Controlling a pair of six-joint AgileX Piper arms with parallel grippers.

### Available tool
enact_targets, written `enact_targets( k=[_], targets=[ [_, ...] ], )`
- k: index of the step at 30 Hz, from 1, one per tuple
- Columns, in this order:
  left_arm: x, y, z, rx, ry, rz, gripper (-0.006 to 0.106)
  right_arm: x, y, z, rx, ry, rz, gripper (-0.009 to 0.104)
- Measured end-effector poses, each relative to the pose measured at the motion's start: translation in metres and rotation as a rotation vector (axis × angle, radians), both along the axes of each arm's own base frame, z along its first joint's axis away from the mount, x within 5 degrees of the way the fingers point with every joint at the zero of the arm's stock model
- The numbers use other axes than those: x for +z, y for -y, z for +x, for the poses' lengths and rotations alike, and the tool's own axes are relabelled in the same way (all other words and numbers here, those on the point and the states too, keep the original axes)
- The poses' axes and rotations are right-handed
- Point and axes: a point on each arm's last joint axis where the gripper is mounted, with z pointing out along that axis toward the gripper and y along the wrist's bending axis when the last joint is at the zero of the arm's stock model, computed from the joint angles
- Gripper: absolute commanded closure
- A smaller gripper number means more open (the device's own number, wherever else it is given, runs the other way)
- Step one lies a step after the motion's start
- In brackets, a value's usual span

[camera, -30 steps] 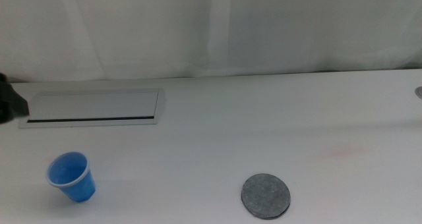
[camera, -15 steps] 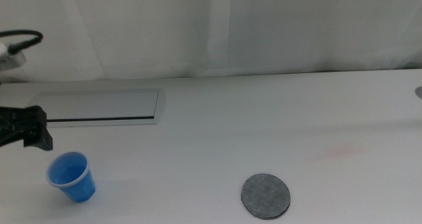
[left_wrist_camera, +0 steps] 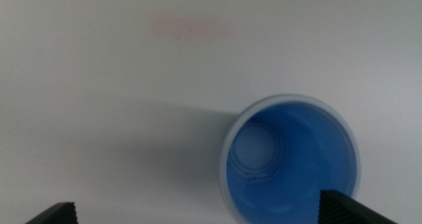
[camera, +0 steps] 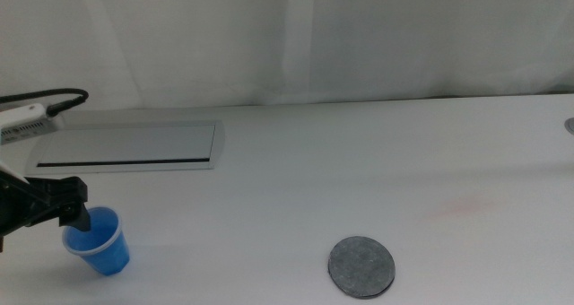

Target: Place an empty cup on a cup mat.

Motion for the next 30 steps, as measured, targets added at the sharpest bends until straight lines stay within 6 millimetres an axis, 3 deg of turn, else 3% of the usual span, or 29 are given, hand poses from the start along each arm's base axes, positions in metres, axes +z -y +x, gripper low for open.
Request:
enact_targets(
  k=[14,21,24,29,30],
  targets=[
    [-0.046,0.0,0.025,0.005,-0.084,0.002,0.009,0.0,0.0,0.0,0.0,0.0,0.0,0.098],
    [-0.058,0.0,0.029,0.005,-0.12,0.003,0.013,0.0,0.0,0.0,0.0,0.0,0.0,0.098],
    [-0.059,0.0,0.029,0.007,-0.124,0.002,0.032,0.0,0.0,0.0,0.0,0.0,0.0,0.098],
    [-0.06,0.0,0.029,0.006,-0.124,0.004,0.101,0.0,0.0,0.0,0.0,0.0,0.0,0.098],
    [-0.06,0.0,0.029,0.006,-0.121,0.004,0.103,0.0,0.0,0.0,0.0,0.0,0.0,0.098]
  ],
)
